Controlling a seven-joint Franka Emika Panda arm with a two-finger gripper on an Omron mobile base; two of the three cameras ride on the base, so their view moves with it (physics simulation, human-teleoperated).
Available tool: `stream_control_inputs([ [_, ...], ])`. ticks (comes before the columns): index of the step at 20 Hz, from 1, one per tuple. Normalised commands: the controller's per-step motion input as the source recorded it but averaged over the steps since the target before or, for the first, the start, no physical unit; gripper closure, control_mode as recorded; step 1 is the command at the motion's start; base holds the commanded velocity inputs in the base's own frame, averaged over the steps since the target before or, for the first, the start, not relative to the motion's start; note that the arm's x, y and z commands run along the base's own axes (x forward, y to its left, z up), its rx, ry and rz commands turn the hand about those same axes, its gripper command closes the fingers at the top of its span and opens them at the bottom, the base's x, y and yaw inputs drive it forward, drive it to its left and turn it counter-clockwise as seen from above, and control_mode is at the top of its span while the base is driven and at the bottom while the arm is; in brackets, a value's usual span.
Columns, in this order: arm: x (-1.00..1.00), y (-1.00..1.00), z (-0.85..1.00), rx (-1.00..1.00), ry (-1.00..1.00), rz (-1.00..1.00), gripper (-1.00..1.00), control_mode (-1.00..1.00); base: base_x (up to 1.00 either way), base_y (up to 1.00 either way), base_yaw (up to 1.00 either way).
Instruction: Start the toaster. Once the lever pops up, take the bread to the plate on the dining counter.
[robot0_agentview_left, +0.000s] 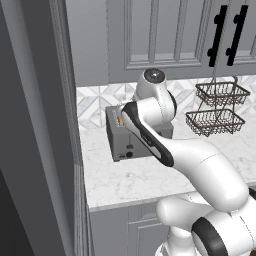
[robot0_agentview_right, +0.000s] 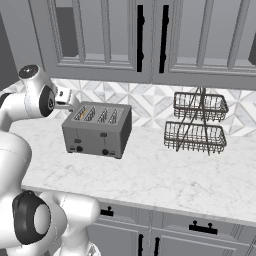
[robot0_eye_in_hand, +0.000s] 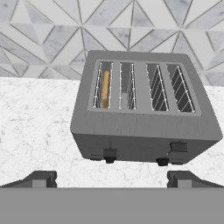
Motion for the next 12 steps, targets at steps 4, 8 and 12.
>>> stream_control_inputs([
  [4, 0.00, 0.00, 0.00, 0.00, 0.00, 0.00, -1.00, -1.00, 0.00, 0.00, 0.00],
  [8, 0.00, 0.00, 0.00, 0.00, 0.00, 0.00, -1.00, -1.00, 0.00, 0.00, 0.00],
  [12, 0.00, 0.00, 0.00, 0.00, 0.00, 0.00, -1.00, -1.00, 0.00, 0.00, 0.00],
])
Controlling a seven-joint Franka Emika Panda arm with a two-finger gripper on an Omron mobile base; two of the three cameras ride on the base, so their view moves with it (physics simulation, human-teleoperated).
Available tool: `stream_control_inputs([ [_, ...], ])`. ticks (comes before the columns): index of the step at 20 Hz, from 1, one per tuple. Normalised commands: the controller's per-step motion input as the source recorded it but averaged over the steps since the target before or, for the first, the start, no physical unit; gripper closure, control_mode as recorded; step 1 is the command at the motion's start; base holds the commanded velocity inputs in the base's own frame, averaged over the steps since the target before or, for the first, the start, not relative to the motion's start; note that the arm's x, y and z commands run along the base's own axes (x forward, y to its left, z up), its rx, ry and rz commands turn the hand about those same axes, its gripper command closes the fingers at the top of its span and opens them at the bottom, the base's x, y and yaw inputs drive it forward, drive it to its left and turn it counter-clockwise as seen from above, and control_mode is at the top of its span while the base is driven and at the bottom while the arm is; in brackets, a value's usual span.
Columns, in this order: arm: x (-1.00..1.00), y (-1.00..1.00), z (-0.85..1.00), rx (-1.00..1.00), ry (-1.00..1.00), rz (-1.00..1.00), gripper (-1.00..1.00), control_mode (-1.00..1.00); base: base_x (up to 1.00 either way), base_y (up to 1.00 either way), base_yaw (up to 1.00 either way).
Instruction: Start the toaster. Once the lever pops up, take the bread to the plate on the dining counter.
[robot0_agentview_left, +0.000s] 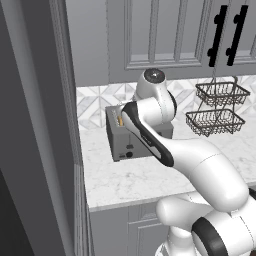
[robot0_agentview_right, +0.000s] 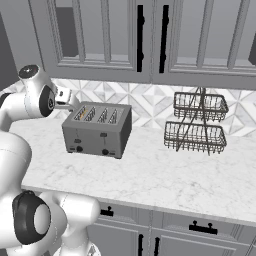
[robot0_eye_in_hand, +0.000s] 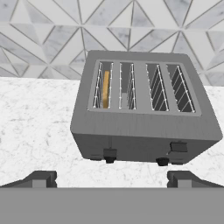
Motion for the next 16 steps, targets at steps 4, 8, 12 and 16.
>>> stream_control_inputs([
  [4, 0.00, 0.00, 0.00, 0.00, 0.00, 0.00, -1.00, -1.00, 0.00, 0.00, 0.00],
  [8, 0.00, 0.00, 0.00, 0.00, 0.00, 0.00, -1.00, -1.00, 0.00, 0.00, 0.00],
  [12, 0.00, 0.00, 0.00, 0.00, 0.00, 0.00, -1.00, -1.00, 0.00, 0.00, 0.00],
  [16, 0.00, 0.00, 0.00, 0.00, 0.00, 0.00, -1.00, -1.00, 0.00, 0.00, 0.00],
])
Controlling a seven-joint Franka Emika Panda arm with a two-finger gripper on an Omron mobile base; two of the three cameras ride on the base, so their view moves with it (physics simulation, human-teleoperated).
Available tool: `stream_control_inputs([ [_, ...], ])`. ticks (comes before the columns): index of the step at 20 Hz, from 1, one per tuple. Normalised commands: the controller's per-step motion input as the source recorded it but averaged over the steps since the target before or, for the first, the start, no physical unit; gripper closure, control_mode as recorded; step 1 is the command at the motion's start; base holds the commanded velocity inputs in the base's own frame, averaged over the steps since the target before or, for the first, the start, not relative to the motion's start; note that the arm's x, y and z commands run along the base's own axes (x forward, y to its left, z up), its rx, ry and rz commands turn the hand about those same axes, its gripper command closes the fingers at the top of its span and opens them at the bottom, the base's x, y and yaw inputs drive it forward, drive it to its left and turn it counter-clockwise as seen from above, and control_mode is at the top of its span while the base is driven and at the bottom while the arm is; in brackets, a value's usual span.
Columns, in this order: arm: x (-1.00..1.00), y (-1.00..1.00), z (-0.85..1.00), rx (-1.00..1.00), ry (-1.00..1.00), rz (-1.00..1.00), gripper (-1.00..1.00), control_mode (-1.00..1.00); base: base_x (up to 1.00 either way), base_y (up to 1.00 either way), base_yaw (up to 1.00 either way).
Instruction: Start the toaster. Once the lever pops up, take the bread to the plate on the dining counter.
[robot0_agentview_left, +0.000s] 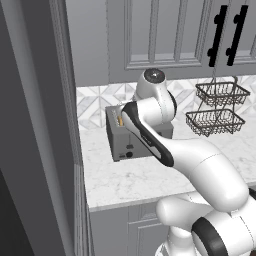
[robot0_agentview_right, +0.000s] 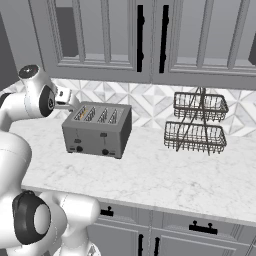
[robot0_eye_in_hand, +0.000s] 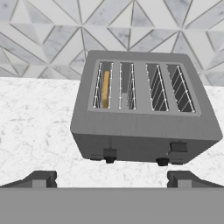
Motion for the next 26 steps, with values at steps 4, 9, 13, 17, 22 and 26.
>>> stream_control_inputs([
  [4, 0.00, 0.00, 0.00, 0.00, 0.00, 0.00, -1.00, -1.00, 0.00, 0.00, 0.00],
  [9, 0.00, 0.00, 0.00, 0.00, 0.00, 0.00, -1.00, -1.00, 0.00, 0.00, 0.00],
  [13, 0.00, 0.00, 0.00, 0.00, 0.00, 0.00, -1.00, -1.00, 0.00, 0.00, 0.00],
  [17, 0.00, 0.00, 0.00, 0.00, 0.00, 0.00, -1.00, -1.00, 0.00, 0.00, 0.00],
  [22, 0.00, 0.00, 0.00, 0.00, 0.00, 0.00, -1.00, -1.00, 0.00, 0.00, 0.00],
  [26, 0.00, 0.00, 0.00, 0.00, 0.00, 0.00, -1.00, -1.00, 0.00, 0.00, 0.00],
])
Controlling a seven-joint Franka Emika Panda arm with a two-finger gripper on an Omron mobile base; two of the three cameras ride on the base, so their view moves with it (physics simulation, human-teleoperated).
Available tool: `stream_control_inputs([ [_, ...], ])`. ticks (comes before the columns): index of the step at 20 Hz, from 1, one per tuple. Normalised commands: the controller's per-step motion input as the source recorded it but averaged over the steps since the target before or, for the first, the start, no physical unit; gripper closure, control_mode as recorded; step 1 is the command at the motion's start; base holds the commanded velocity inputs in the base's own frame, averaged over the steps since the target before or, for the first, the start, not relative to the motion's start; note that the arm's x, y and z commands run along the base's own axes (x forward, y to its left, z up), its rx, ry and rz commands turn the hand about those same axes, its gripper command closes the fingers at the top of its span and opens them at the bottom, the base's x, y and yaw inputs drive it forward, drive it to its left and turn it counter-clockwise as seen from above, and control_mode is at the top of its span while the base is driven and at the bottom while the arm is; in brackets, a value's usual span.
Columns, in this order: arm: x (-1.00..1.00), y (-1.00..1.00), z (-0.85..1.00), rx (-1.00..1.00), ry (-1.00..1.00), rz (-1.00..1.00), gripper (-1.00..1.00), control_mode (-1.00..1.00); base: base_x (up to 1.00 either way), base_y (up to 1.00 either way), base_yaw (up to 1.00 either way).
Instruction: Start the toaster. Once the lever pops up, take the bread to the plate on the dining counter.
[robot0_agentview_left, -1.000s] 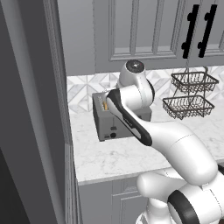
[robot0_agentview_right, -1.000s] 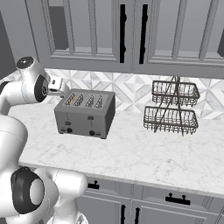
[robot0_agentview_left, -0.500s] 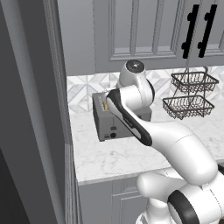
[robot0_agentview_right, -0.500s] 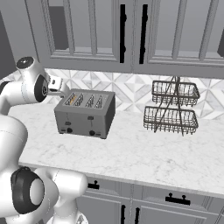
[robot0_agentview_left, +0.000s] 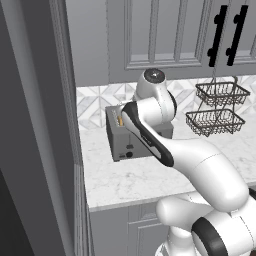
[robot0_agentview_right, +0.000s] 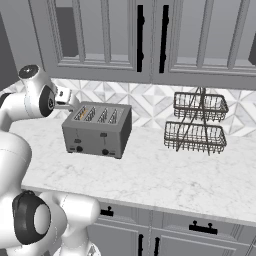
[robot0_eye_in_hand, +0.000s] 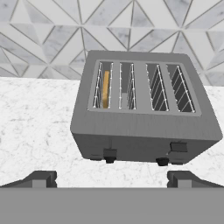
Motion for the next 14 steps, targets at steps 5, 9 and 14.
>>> stream_control_inputs([
  [5, 0.00, 0.00, 0.00, 0.00, 0.00, 0.00, -1.00, -1.00, 0.00, 0.00, 0.00],
  [9, 0.00, 0.00, 0.00, 0.00, 0.00, 0.00, -1.00, -1.00, 0.00, 0.00, 0.00],
  [14, 0.00, 0.00, 0.00, 0.00, 0.00, 0.00, -1.00, -1.00, 0.00, 0.00, 0.00],
])
